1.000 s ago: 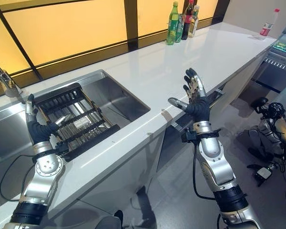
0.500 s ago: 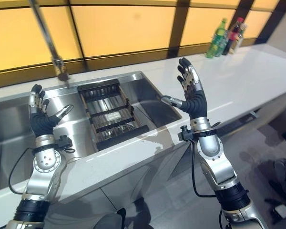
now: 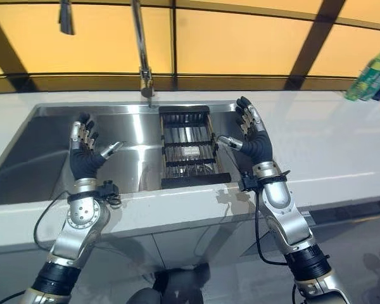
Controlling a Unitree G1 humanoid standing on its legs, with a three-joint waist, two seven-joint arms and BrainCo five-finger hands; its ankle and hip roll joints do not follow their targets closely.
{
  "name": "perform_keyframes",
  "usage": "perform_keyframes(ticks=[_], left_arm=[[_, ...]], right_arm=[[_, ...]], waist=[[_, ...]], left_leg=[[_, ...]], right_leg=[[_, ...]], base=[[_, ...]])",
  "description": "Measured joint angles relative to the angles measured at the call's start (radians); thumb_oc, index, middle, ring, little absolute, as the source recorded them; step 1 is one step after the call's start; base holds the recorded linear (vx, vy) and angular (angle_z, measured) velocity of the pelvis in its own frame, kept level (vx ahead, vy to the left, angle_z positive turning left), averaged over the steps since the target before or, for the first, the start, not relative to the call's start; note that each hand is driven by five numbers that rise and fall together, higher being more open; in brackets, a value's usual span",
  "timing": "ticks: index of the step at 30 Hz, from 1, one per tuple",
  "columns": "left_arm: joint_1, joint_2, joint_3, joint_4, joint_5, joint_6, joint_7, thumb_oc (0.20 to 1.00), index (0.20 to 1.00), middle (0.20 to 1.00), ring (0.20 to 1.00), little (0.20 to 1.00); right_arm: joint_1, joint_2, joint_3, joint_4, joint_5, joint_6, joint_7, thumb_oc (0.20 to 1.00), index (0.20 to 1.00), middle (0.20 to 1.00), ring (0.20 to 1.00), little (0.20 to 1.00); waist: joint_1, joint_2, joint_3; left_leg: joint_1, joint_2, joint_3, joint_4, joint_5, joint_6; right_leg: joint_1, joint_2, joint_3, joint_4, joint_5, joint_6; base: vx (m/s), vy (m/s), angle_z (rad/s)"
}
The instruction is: Pick up plates and place into dishwasher.
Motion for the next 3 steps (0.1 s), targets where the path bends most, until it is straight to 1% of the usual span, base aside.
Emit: perform_keyframes(ticks=[1, 2, 3], left_arm=[[0.0, -0.002, -0.001, 0.0, -0.025, 0.003, -0.016, 1.0, 1.0, 1.0, 1.0, 1.0], [-0.001, -0.012, -0.004, 0.002, -0.043, 0.004, -0.035, 1.0, 1.0, 1.0, 1.0, 1.0], [-0.003, -0.02, -0.016, 0.002, -0.053, 0.004, -0.049, 1.0, 1.0, 1.0, 1.0, 1.0]], right_arm=[[0.001, 0.0, 0.004, 0.0, -0.001, 0.001, -0.009, 1.0, 1.0, 1.0, 1.0, 1.0], [0.003, 0.0, 0.005, 0.0, -0.002, 0.001, -0.021, 1.0, 1.0, 1.0, 1.0, 1.0], [0.004, -0.001, 0.003, 0.0, -0.006, 0.001, -0.034, 1.0, 1.0, 1.0, 1.0, 1.0]], waist=[[-0.005, 0.0, 0.0], [-0.021, -0.001, -0.001], [-0.037, 0.0, -0.001]], left_leg=[[-0.012, 0.007, 0.045, 0.017, -0.013, 0.019], [-0.022, 0.015, 0.112, 0.039, -0.03, 0.046], [-0.027, 0.026, 0.184, 0.056, -0.036, 0.061]], right_leg=[[0.016, -0.003, -0.026, -0.01, -0.001, 0.0], [0.032, -0.016, -0.056, -0.017, -0.004, 0.005], [0.048, -0.029, -0.082, -0.019, -0.013, 0.013]], base=[[-0.04, 0.034, 0.66], [-0.01, 0.061, 0.82], [0.01, 0.083, 0.88]])
